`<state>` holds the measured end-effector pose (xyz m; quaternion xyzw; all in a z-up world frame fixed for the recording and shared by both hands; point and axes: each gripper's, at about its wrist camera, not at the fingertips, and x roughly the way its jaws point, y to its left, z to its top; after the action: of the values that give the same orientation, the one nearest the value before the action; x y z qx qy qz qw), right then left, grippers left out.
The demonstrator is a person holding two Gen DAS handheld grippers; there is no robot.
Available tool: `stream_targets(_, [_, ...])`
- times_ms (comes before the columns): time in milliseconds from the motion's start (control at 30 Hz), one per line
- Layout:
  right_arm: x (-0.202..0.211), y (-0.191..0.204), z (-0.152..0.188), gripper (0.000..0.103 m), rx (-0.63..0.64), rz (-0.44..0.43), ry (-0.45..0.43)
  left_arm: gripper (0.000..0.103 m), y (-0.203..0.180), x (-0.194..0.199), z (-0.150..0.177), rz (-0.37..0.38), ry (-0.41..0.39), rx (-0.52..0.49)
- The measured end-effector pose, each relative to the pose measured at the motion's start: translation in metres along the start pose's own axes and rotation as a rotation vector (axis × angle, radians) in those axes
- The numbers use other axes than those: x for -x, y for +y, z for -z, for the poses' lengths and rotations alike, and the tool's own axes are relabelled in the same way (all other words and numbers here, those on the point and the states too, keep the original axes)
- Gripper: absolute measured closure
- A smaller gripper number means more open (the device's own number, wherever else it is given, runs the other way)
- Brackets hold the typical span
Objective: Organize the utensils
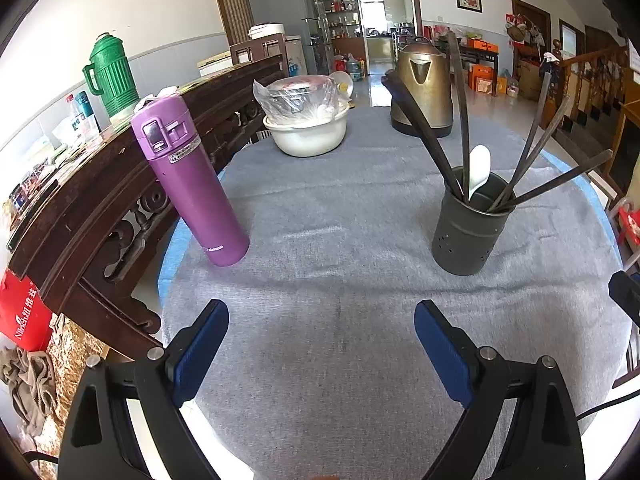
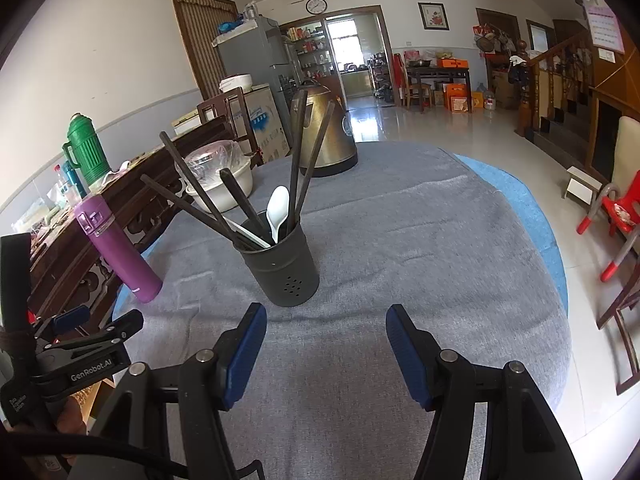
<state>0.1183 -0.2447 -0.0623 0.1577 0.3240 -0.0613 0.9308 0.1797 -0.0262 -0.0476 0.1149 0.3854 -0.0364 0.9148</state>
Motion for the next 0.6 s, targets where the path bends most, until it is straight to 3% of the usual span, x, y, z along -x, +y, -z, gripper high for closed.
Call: stream_targets(600, [-0.001,0.015,-0.003,0.037,0.029,0.002,0.005,0.009,0.013,0.0,0.001,0.001,0.001,0.034])
